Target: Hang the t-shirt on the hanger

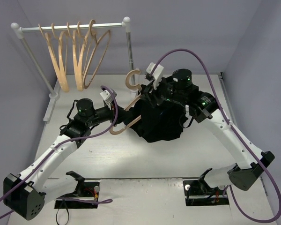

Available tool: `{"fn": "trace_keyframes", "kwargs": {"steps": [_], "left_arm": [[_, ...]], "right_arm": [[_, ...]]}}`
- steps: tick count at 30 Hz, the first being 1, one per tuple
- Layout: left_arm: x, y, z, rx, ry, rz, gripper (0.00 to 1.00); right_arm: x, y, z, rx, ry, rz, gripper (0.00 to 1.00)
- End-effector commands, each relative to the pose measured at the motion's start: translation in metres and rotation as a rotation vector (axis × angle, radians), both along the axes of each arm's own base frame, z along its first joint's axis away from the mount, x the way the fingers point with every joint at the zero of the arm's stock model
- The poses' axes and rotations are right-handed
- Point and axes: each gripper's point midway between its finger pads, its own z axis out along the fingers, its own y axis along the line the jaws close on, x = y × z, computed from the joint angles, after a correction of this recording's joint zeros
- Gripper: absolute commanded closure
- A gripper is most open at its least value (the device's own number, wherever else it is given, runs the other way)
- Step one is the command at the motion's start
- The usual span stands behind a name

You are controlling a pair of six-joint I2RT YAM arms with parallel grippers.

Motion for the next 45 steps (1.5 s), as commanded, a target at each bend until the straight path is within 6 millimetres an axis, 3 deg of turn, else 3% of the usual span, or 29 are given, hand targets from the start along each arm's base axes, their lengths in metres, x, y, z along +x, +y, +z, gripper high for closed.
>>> {"fn": "trace_keyframes", "kwargs": {"steps": [1,6,11,16,25,32,36,45], "left_arm": [[-0.001,-0.001,0.052,-0.060,-0.281,-0.033,1.00],[0.003,0.002,0.044,-0.022,-0.326,-0.074,1.00],[0.005,-0.001,0.040,-0.013,-0.324,-0.142,1.00],[0.014,0.004,0.040,0.013,-0.373,-0.171,1.00],[0.019,0.010,0.030,0.206,-0.371,-0.301,1.00],[0.018,0.006,0.038,0.205,-0.380,-0.358,1.00],[0.016,0.005,0.040,0.202,-0.396,-0.370,1.00],[0.021,0.006,0.046,0.237,-0.439,-0.378,1.00]], "right_arm": [[0.019,-0.040,0.047,0.083,-0.125,-0.082,0.51],[0.040,-0.081,0.042,0.071,-0.131,-0.098,0.50],[0.038,-0.083,0.036,0.042,-0.149,-0.034,0.49],[0.040,-0.091,0.001,-0.125,-0.077,0.001,0.45],[0.033,-0.084,-0.010,-0.166,-0.074,0.055,0.40],[0.039,-0.076,-0.005,-0.188,-0.098,0.064,0.40],[0.041,-0.071,-0.013,-0.204,-0.086,0.085,0.41],[0.013,-0.039,-0.035,-0.210,-0.008,0.226,0.48]]}}
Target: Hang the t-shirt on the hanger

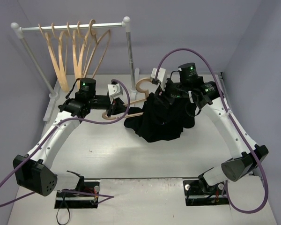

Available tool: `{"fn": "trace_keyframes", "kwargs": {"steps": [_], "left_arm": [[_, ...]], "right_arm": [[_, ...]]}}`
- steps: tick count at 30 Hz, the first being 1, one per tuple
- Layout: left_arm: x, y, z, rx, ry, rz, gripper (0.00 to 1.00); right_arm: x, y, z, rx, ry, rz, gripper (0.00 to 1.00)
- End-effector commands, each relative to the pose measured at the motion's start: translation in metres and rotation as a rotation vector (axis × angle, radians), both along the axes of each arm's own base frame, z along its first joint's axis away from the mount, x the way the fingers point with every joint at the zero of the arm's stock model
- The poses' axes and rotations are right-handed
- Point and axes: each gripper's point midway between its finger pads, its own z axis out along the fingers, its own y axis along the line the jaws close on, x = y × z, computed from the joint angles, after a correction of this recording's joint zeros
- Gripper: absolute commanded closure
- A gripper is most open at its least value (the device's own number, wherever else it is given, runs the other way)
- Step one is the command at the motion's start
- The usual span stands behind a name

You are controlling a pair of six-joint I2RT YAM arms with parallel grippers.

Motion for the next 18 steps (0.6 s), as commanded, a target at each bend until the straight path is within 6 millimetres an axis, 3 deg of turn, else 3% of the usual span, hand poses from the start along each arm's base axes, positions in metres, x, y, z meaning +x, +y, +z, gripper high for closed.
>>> {"fn": "trace_keyframes", "kwargs": {"steps": [1,6,11,14,16,18], "left_arm": [[0.000,-0.005,0.049,-0.060,-0.190,-0.081,1.00],[0.000,-0.006,0.051,-0.054,-0.206,-0.101,1.00],[0.004,-0.006,0.053,-0.053,-0.224,-0.102,1.00],[0.005,-0.006,0.058,-0.059,-0.230,-0.103,1.00],[0.007,-0.005,0.062,-0.060,-0.244,-0.097,1.00],[0.010,-0.004,0.066,-0.055,-0.253,-0.080,0.92]], "right_arm": [[-0.013,0.020,0.011,0.028,-0.019,0.090,0.48],[-0.017,0.021,0.004,0.021,0.001,0.097,0.59],[-0.017,0.015,0.005,0.007,-0.012,0.073,0.79],[-0.020,0.011,-0.001,-0.018,-0.036,0.093,0.98],[-0.022,0.010,0.000,-0.018,-0.046,0.096,1.00],[-0.023,0.009,0.002,-0.014,-0.048,0.094,1.00]]}}
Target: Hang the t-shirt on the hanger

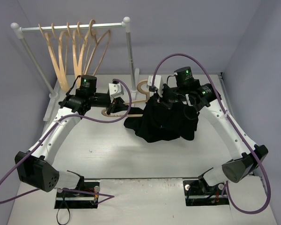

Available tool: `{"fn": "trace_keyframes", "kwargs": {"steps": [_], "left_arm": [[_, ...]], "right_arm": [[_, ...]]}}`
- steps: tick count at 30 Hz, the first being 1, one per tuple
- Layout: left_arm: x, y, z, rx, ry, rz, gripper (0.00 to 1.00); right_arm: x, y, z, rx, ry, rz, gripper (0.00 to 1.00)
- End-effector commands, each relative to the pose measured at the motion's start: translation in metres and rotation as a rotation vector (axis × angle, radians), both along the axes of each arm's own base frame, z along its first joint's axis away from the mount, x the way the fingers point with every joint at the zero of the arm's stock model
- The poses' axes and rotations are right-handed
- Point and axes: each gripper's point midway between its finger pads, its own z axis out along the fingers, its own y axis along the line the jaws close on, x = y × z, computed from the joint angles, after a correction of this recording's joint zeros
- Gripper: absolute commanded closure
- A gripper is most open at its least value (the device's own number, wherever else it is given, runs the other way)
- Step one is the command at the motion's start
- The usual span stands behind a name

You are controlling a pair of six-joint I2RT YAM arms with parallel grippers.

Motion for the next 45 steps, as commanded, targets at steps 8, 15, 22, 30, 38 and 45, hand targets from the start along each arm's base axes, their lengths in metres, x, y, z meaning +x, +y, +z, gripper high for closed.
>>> {"fn": "trace_keyframes", "kwargs": {"steps": [8,15,22,30,38,45], "left_arm": [[0.022,0.006,0.097,-0.128,-0.245,0.148,0.52],[0.045,0.043,0.149,-0.318,-0.177,0.585,0.43],[0.019,0.022,0.111,-0.416,0.126,0.856,0.43],[0.028,-0.007,0.043,-0.367,0.242,1.079,0.43],[0.050,-0.020,0.035,-0.419,0.198,1.150,0.43],[0.056,-0.035,0.024,-0.423,0.215,1.158,0.43]], "right_arm": [[0.002,-0.009,0.029,0.028,-0.110,-0.032,1.00],[0.010,-0.016,0.036,0.043,-0.117,-0.057,1.00],[0.025,-0.020,0.048,0.051,-0.136,-0.109,1.00],[0.032,-0.019,0.060,0.062,-0.159,-0.121,1.00],[0.030,-0.016,0.058,0.077,-0.136,-0.116,1.00],[0.030,-0.016,0.060,0.088,-0.131,-0.130,1.00]]}}
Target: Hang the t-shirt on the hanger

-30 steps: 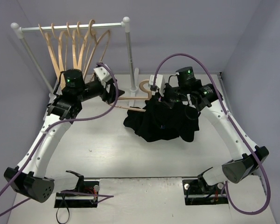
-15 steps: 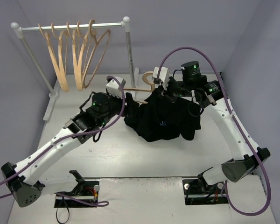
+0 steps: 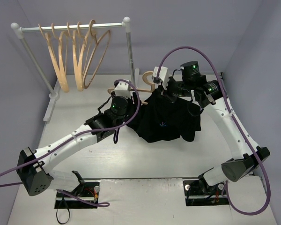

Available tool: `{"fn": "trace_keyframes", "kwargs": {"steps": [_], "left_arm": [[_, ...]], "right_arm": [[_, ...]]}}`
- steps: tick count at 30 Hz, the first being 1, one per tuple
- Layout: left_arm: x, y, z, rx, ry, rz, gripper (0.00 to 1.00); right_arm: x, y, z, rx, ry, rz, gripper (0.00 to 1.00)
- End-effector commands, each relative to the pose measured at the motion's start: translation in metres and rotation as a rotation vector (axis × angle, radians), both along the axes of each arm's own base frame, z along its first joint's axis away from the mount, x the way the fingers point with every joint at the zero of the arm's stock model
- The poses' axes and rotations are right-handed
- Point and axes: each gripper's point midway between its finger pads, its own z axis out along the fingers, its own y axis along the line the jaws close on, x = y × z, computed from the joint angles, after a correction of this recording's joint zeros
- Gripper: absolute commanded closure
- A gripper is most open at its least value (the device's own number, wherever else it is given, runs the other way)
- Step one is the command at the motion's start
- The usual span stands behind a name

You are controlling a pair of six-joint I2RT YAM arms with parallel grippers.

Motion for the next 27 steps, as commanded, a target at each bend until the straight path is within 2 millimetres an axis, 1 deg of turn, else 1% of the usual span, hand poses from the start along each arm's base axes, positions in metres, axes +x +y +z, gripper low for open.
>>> {"fn": "trace_keyframes", "kwargs": {"steps": [1,5,9,11,13,14,15,17,21,25,27], "left_arm": [[0.010,-0.014,0.032,-0.119,-0.077,0.032,0.43],[0.008,-0.021,0.029,-0.117,-0.076,0.027,0.43],[-0.001,-0.015,0.038,-0.132,-0.109,0.047,0.43],[-0.003,-0.010,0.037,-0.125,-0.116,0.050,0.43],[-0.004,-0.010,0.039,-0.128,-0.123,0.044,0.43],[-0.004,-0.011,0.037,-0.125,-0.123,0.039,0.43],[-0.003,-0.013,0.034,-0.124,-0.121,0.037,0.43],[-0.004,-0.023,0.031,-0.137,-0.113,-0.001,0.43],[-0.001,-0.033,0.020,-0.145,-0.109,-0.021,0.43],[0.002,-0.040,0.023,-0.139,-0.139,-0.052,0.43],[0.004,-0.041,0.024,-0.131,-0.146,-0.047,0.43]], "right_arm": [[0.009,0.004,0.035,0.074,-0.088,-0.009,1.00],[0.010,0.005,0.040,0.084,-0.094,-0.016,1.00],[0.015,0.001,0.042,0.082,-0.100,-0.053,1.00],[0.016,0.001,0.045,0.087,-0.103,-0.060,1.00],[0.017,0.001,0.045,0.090,-0.100,-0.063,1.00],[0.017,0.001,0.047,0.096,-0.099,-0.065,1.00],[0.017,0.001,0.048,0.099,-0.099,-0.067,1.00],[0.018,0.002,0.049,0.105,-0.095,-0.074,1.00],[0.018,0.006,0.051,0.123,-0.082,-0.064,1.00],[0.018,0.008,0.052,0.134,-0.073,-0.059,1.00],[0.017,0.008,0.052,0.138,-0.070,-0.057,1.00]]}}
